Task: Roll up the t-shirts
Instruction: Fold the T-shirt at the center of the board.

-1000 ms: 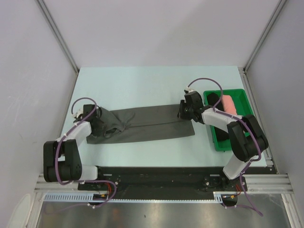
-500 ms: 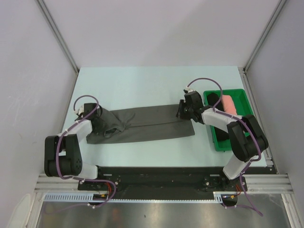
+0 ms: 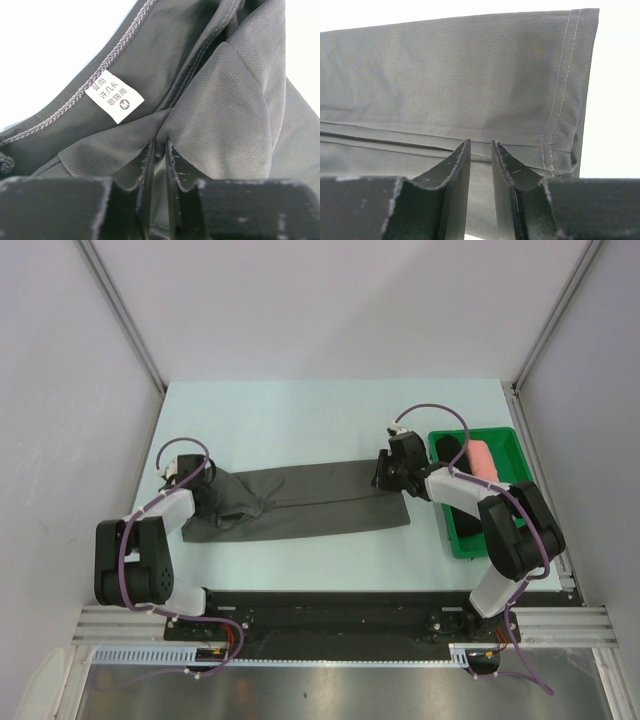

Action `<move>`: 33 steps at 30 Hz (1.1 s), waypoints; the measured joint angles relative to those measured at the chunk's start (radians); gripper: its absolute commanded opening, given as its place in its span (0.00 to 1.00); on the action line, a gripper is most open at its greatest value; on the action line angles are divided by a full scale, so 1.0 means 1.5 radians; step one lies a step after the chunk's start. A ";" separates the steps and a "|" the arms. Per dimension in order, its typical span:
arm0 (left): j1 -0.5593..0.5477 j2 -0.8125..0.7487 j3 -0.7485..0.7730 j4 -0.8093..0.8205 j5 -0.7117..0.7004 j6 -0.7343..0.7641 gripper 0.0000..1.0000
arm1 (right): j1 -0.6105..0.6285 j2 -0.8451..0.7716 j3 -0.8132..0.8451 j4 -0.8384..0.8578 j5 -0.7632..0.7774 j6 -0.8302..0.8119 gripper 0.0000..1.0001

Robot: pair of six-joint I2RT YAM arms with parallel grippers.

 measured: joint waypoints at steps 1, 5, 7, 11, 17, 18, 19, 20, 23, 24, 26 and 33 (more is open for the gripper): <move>0.000 0.000 0.000 -0.001 -0.001 0.001 0.14 | 0.000 0.000 0.000 0.000 0.000 0.000 0.28; 0.000 -0.003 0.000 -0.010 -0.006 0.000 0.08 | 0.000 0.000 0.000 0.000 0.000 0.001 0.28; 0.000 -0.007 0.000 -0.012 -0.007 0.001 0.04 | 0.000 0.000 0.000 0.000 0.000 0.001 0.28; 0.000 -0.018 0.000 -0.019 -0.014 0.001 0.00 | -0.002 0.000 0.000 0.000 0.000 0.001 0.28; 0.003 -0.041 0.006 -0.045 -0.039 0.001 0.00 | -0.011 0.000 -0.001 0.000 0.000 0.001 0.28; 0.003 -0.048 0.008 -0.050 -0.043 0.000 0.00 | -0.012 0.000 -0.002 0.001 0.000 0.001 0.28; 0.005 -0.055 0.009 -0.056 -0.050 0.000 0.00 | -0.013 0.000 -0.004 0.001 0.000 0.001 0.28; 0.005 -0.061 0.009 -0.060 -0.056 0.000 0.00 | -0.014 0.001 -0.005 0.001 -0.001 0.001 0.28; 0.010 -0.081 0.009 -0.069 -0.064 0.000 0.07 | -0.018 0.004 -0.005 0.004 -0.002 0.001 0.28; 0.011 -0.085 0.009 -0.070 -0.064 0.000 0.20 | -0.018 0.005 -0.005 0.005 -0.003 0.001 0.28; 0.013 -0.094 0.008 -0.069 -0.060 0.003 0.39 | -0.018 0.008 -0.005 0.006 -0.005 0.001 0.27; 0.009 -0.162 -0.001 -0.059 -0.016 0.030 0.45 | -0.019 0.011 -0.008 0.010 -0.007 0.001 0.27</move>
